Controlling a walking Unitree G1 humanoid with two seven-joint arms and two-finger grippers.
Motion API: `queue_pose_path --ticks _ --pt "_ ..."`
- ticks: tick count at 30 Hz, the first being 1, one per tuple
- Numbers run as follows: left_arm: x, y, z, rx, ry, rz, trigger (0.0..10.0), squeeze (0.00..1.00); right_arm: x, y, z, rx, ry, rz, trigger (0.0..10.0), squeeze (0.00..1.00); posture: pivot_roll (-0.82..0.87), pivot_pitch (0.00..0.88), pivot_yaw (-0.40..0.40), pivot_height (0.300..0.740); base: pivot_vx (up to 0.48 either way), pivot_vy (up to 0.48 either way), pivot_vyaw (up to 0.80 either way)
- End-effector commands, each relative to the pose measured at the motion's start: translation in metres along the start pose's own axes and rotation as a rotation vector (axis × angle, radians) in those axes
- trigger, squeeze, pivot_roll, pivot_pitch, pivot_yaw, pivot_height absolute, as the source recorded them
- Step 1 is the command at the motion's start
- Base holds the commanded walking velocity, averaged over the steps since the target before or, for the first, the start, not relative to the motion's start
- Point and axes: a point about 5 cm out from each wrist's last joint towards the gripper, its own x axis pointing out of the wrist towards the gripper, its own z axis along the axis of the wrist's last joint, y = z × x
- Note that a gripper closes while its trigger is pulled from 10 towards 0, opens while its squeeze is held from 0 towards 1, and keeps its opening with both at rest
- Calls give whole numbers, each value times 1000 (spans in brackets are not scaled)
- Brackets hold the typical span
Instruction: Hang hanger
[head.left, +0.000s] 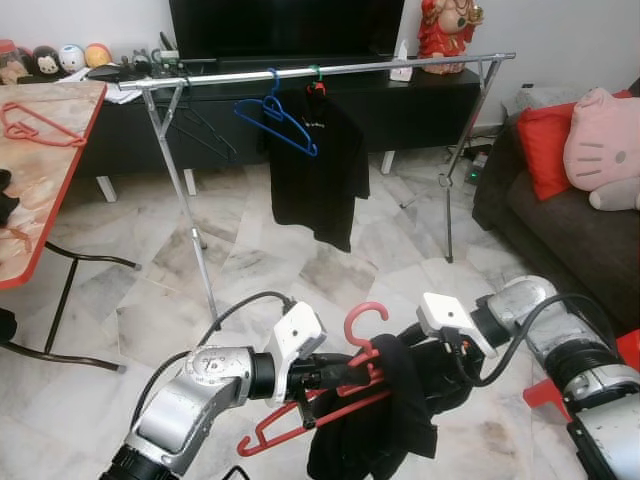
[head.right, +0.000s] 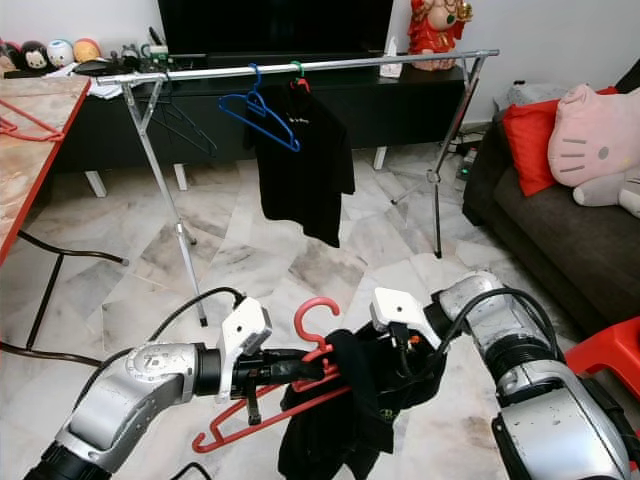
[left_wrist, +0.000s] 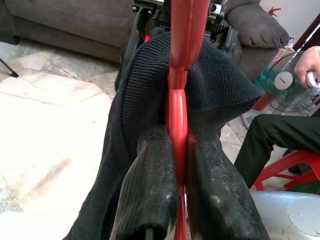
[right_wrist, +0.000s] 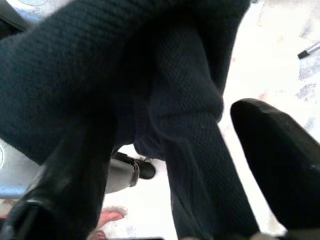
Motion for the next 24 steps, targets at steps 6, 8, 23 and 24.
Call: queue_pose_path --ticks 6,8,23,24 --pt "2 -3 16 45 -45 -31 10000 0 -2 -4 5 -13 -22 -29 0 0 63 0 -90 716 0 0 0" --pt "2 -3 16 46 -44 -31 10000 0 -1 -4 5 -10 -29 -28 0 0 63 0 -91 716 0 0 0" --pt "1 -2 17 58 -44 -28 10000 0 2 -3 7 -5 -45 3 0 0 67 0 -94 716 0 0 0" --pt "1 -1 17 59 -45 -26 10000 0 2 -3 7 -5 -44 4 0 0 69 0 -94 716 0 0 0"
